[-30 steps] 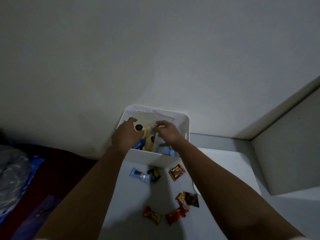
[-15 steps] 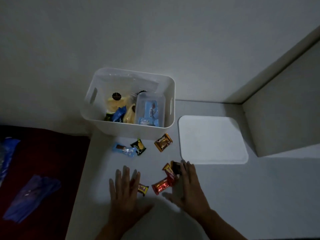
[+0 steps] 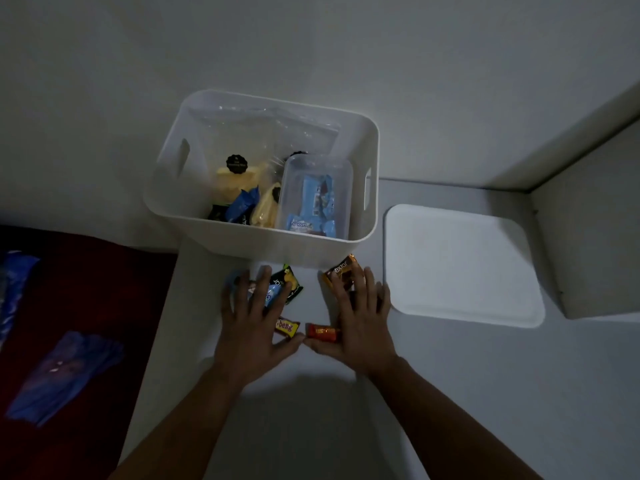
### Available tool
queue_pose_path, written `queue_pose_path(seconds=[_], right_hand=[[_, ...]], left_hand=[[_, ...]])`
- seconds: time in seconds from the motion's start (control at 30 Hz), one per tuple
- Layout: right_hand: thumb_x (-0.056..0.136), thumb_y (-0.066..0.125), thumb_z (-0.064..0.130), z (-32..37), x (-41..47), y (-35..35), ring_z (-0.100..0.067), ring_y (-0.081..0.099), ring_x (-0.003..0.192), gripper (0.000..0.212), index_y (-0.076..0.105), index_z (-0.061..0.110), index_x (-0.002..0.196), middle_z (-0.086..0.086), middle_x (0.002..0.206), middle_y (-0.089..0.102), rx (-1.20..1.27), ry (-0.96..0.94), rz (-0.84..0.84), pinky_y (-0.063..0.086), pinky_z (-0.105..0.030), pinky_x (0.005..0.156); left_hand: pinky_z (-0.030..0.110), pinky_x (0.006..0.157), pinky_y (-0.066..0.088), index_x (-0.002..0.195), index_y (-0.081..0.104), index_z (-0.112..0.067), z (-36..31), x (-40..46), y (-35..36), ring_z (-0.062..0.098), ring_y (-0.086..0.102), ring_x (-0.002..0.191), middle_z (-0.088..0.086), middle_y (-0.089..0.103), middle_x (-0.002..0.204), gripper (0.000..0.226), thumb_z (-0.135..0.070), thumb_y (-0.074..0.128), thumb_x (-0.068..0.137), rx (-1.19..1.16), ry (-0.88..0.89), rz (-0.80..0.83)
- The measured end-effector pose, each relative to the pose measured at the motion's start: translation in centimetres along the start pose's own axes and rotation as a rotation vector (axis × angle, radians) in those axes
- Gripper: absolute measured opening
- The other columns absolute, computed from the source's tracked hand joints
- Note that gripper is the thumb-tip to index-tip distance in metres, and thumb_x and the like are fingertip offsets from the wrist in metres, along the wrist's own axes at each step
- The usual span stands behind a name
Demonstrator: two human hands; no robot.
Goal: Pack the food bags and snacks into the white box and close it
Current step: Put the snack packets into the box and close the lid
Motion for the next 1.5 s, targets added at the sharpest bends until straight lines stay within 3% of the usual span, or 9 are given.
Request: queue_pose_path(seconds=[0.13, 0.3, 0.4, 0.53, 0.87, 1.03, 1.23, 1.33, 1.5], right_hand=[[0.081, 0.037, 0.091, -0.7, 1.6, 0.5, -0.028, 0.002, 0.158, 0.102, 0.024, 0.029, 0.161, -0.008, 0.171, 0.009, -0.056, 0.0, 0.056, 0.009, -0.063, 0.121], [0.088, 0.05, 0.076, -0.9, 1.8, 0.6, -0.026, 0.048, 0.13, 0.078, 0.046, 0.03, 0.151, -0.001, 0.137, 0.055, -0.028, -0.033, -0.109, 0.031, -0.053, 0.111], [0.088, 0.059, 0.069, -0.9, 1.5, 0.6, -0.025, 0.055, 0.109, 0.053, 0.067, 0.032, 0.126, 0.001, 0.114, 0.061, 0.0, -0.084, -0.199, 0.04, -0.043, 0.088], [0.087, 0.064, 0.064, -1.0, 2.0, 1.0, -0.022, 0.052, 0.091, 0.038, 0.064, 0.027, 0.097, 0.002, 0.096, 0.06, 0.002, -0.116, -0.225, 0.037, -0.036, 0.073], [0.082, 0.071, 0.057, -0.4, 2.4, -0.4, -0.013, 0.056, 0.077, 0.033, 0.059, 0.028, 0.093, 0.007, 0.085, 0.062, 0.128, -0.17, -0.122, 0.041, -0.021, 0.059], [0.083, 0.064, 0.068, 0.9, 0.1, -2.6, -0.002, 0.056, 0.071, 0.034, 0.06, 0.034, 0.081, 0.016, 0.075, 0.061, 0.41, 0.125, 0.014, 0.044, -0.013, 0.064], [0.079, 0.082, 0.038, 3.2, -3.2, -7.7, -0.009, 0.063, 0.062, 0.021, 0.063, 0.032, 0.074, 0.007, 0.067, 0.066, 0.788, 0.386, -0.065, 0.05, -0.027, 0.061], [0.081, 0.083, 0.03, 6.0, -2.2, -11.8, -0.008, 0.061, 0.062, 0.023, 0.062, 0.027, 0.071, 0.003, 0.065, 0.065, 0.878, 0.31, -0.097, 0.049, -0.026, 0.061], [0.089, 0.077, 0.024, 12.0, 5.8, -21.0, -0.01, 0.067, 0.074, 0.01, 0.072, 0.016, 0.088, 0.0, 0.079, 0.071, 1.051, 0.133, -0.239, 0.055, -0.019, 0.069]], left_hand=[[0.067, 0.117, 0.015, 0.153, 0.04, -0.025, 0.5, 0.5, 0.3, 0.036, 0.011, 0.154, 0.005, 0.021, 0.167, 0.073, -0.063, 0.045, 0.092, 0.015, 0.088, -0.055], [0.059, 0.116, 0.025, 0.148, 0.048, -0.022, 0.6, 0.1, 0.4, 0.034, 0.046, 0.135, 0.007, 0.055, 0.138, 0.062, -0.053, 0.051, 0.094, -0.023, 0.133, -0.209], [0.055, 0.11, 0.032, 0.143, 0.054, -0.028, 0.6, 0.0, 0.4, 0.035, 0.053, 0.12, 0.009, 0.057, 0.123, 0.057, -0.055, 0.055, 0.093, -0.006, 0.156, -0.234], [0.047, 0.09, 0.039, 0.111, 0.067, -0.029, 0.4, 0.2, 0.5, 0.031, 0.054, 0.11, 0.005, 0.058, 0.122, 0.035, -0.053, 0.065, 0.085, -0.029, 0.147, -0.227], [0.027, 0.059, 0.045, 0.087, 0.059, -0.028, -0.6, 1.7, -0.8, 0.013, 0.058, 0.077, -0.01, 0.057, 0.086, 0.014, -0.042, 0.063, 0.087, -0.14, 0.161, -0.141], [0.02, 0.063, 0.046, 0.081, 0.06, -0.031, -1.4, -0.9, -2.3, 0.004, 0.055, 0.068, -0.014, 0.057, 0.075, 0.017, -0.044, 0.063, 0.09, -0.44, -0.138, -0.138], [0.022, 0.052, 0.05, 0.083, 0.071, -0.007, -3.9, -3.9, -6.3, 0.018, 0.06, 0.061, 0.004, 0.066, 0.066, 0.012, -0.016, 0.073, 0.091, -1.353, -1.077, -0.284], [0.041, 0.078, 0.057, 0.089, 0.074, -0.023, -4.7, -3.1, -11.0, 0.022, 0.069, 0.081, 0.0, 0.073, 0.081, 0.007, -0.03, 0.073, 0.089, -1.427, -1.11, -0.396], [0.042, 0.079, 0.058, 0.095, 0.073, -0.032, -3.5, 1.6, -23.1, 0.018, 0.071, 0.09, -0.004, 0.075, 0.093, 0.01, -0.04, 0.07, 0.089, -1.511, -0.774, -0.69]])
Point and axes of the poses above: each hand's wrist, its own x-axis towards the middle knuckle, its own y-axis out of the palm, z = x × y, the point moved 3 cm from there along x, towards the middle knuckle
